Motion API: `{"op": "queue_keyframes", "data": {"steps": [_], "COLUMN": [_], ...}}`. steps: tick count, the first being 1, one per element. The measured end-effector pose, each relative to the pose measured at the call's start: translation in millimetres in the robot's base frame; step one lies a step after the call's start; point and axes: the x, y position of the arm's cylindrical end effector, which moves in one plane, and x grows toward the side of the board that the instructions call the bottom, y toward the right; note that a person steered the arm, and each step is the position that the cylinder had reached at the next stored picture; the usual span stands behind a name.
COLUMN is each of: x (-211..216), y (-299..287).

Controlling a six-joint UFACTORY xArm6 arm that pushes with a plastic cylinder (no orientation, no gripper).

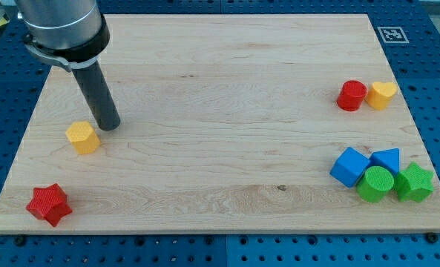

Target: Move the yellow hexagon towards the red star

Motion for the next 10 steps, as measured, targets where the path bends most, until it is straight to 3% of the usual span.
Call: {"op": "queue_keyframes", "data": {"steps": [10], "x": [8.6], "y": [-50.5]}}
